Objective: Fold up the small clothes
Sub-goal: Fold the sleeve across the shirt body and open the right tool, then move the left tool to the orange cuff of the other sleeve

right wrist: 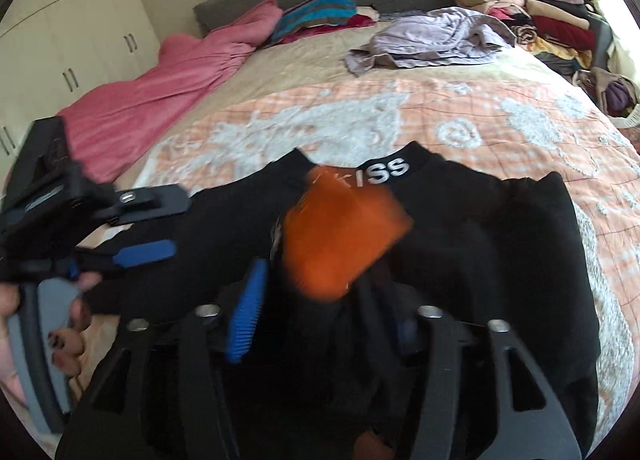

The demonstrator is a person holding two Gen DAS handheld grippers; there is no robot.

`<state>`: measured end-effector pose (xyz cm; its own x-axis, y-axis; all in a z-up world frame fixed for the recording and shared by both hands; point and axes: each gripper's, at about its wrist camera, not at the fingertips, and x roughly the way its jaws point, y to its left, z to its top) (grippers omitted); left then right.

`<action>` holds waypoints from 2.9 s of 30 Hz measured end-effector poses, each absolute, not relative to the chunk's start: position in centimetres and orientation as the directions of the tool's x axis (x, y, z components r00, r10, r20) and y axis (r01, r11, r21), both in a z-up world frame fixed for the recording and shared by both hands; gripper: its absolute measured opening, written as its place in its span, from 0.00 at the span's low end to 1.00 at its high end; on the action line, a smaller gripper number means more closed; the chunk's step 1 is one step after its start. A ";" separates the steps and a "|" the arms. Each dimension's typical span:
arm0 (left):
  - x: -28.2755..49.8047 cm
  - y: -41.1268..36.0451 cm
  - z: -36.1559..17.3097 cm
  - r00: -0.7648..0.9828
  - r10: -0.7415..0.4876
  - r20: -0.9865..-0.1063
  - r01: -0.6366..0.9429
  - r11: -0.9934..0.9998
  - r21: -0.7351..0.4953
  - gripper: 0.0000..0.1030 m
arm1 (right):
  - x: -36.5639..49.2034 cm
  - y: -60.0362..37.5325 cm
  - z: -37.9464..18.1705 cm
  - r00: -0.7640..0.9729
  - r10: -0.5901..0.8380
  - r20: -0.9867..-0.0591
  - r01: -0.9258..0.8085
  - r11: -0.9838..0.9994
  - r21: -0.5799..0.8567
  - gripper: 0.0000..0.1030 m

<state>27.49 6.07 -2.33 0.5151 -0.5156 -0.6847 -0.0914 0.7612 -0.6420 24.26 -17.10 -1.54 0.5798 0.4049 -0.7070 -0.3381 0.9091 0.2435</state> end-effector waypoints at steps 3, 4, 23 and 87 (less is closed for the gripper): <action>27.3 5.9 -2.8 0.499 -0.539 -0.679 -0.090 0.747 -0.659 0.75 | 22.8 -17.4 -0.7 0.574 0.449 -0.684 -0.378 0.887 0.264 0.65; 27.3 5.8 -3.0 0.493 -0.545 -0.678 -0.088 0.744 -0.662 0.74 | 22.5 -17.7 -0.5 0.573 0.456 -0.681 -0.380 0.884 0.273 0.65; 25.8 2.5 -4.9 0.461 -0.353 -0.814 -0.085 0.896 -0.436 0.37 | 21.2 -26.2 0.2 0.662 0.363 -0.656 -0.200 0.929 0.311 0.66; 18.0 9.6 -0.3 0.629 -0.095 -0.771 -0.136 0.964 -0.230 0.91 | 20.1 -21.1 -0.6 0.620 0.373 -0.690 -0.301 0.925 0.230 0.96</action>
<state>17.99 9.58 -0.34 0.6295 -0.0950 -0.7712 -0.1364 0.9636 -0.2300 20.10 -21.08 -0.59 0.6199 0.3732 -0.6903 -0.3008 0.9255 0.2303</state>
